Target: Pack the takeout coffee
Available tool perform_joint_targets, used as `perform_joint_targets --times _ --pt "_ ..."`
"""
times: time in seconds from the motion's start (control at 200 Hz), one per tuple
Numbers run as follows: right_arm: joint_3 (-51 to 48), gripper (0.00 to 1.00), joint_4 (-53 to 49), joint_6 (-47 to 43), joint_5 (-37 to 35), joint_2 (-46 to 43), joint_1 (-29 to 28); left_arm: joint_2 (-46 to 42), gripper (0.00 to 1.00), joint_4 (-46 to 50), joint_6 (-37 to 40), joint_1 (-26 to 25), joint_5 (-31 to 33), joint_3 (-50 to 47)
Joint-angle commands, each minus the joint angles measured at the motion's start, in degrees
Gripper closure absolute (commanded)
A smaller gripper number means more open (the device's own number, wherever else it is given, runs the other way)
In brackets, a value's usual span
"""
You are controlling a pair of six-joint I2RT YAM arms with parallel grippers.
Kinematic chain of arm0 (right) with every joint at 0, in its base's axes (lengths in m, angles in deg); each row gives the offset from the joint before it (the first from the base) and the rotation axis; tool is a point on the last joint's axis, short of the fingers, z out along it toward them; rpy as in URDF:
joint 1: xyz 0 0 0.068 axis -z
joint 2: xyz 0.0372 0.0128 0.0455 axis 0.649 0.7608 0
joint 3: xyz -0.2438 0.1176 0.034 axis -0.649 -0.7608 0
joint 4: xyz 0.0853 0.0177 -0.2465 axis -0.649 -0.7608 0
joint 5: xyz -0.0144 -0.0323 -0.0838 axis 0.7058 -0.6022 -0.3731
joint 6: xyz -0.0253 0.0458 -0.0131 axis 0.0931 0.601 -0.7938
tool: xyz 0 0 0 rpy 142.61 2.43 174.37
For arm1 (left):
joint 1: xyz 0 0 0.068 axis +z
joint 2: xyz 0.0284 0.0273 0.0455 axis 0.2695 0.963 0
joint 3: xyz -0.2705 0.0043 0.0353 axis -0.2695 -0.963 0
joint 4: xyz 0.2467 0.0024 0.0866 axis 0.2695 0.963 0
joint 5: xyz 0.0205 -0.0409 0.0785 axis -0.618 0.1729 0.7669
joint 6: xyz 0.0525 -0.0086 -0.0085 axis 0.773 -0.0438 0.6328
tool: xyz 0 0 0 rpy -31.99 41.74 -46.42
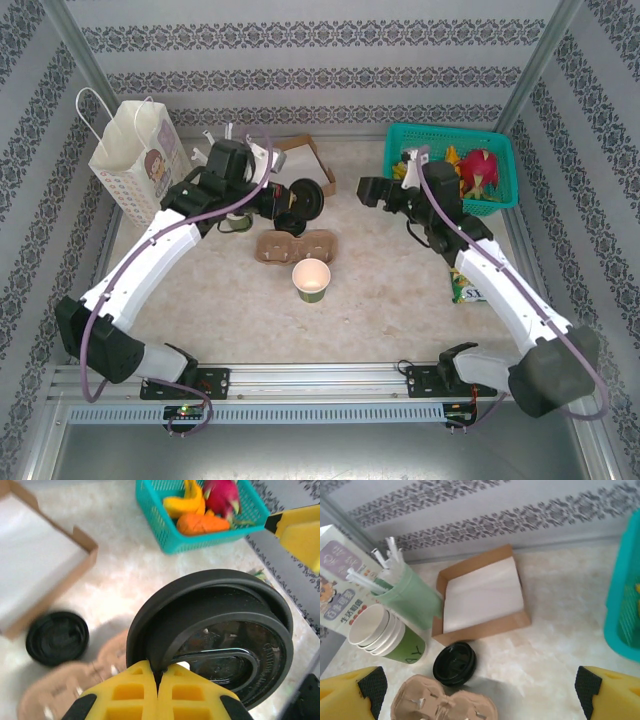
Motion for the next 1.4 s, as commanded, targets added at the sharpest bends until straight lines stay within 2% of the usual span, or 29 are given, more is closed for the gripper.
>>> perform_joint_targets --times 0.0,0.11,0.22,0.415,0.515,0.595,0.704,0.944,1.229,1.394 --pt "-5.0 0.02 -0.5 5.8 0.2 -3.8 -0.3 -1.4 1.0 14.8 -9.5 -3.5 8.4 1.2" --pt "-8.3 0.02 -1.3 11.7 0.5 -5.9 -0.8 -0.7 1.0 19.1 -15.2 -8.1 10.9 1.2" --pt "-10.9 0.02 -1.2 18.6 1.6 -6.8 -1.1 2.3 1.0 22.2 -17.6 -11.2 12.3 3.7" --pt "-12.7 0.02 -0.1 19.7 4.5 -6.3 -6.4 6.7 1.0 24.5 -19.9 -11.4 10.6 6.7" --pt "-14.4 0.02 4.1 21.7 8.7 -5.5 -8.4 8.9 1.0 24.5 -20.1 -11.4 8.2 6.4" --pt "-16.2 0.02 6.9 23.4 9.1 -5.4 -9.7 10.5 1.0 24.1 -19.9 -11.4 5.2 5.9" --pt "-18.3 0.02 9.8 25.4 12.5 -4.5 -10.1 10.5 1.0 23.2 -20.4 -11.4 4.3 3.5" --pt "-20.9 0.02 15.8 25.1 13.9 -2.5 -12.5 9.3 1.0 20.1 -21.3 -11.4 2.8 -1.9" --pt "-19.3 0.02 16.0 20.9 14.6 0.6 -15.9 7.6 1.0 12.6 -21.3 -11.4 1.3 -7.3" --pt "-18.6 0.02 16.4 19.8 16.3 1.6 -16.2 7.1 1.0 11.5 -20.7 -11.4 3.2 -7.4"
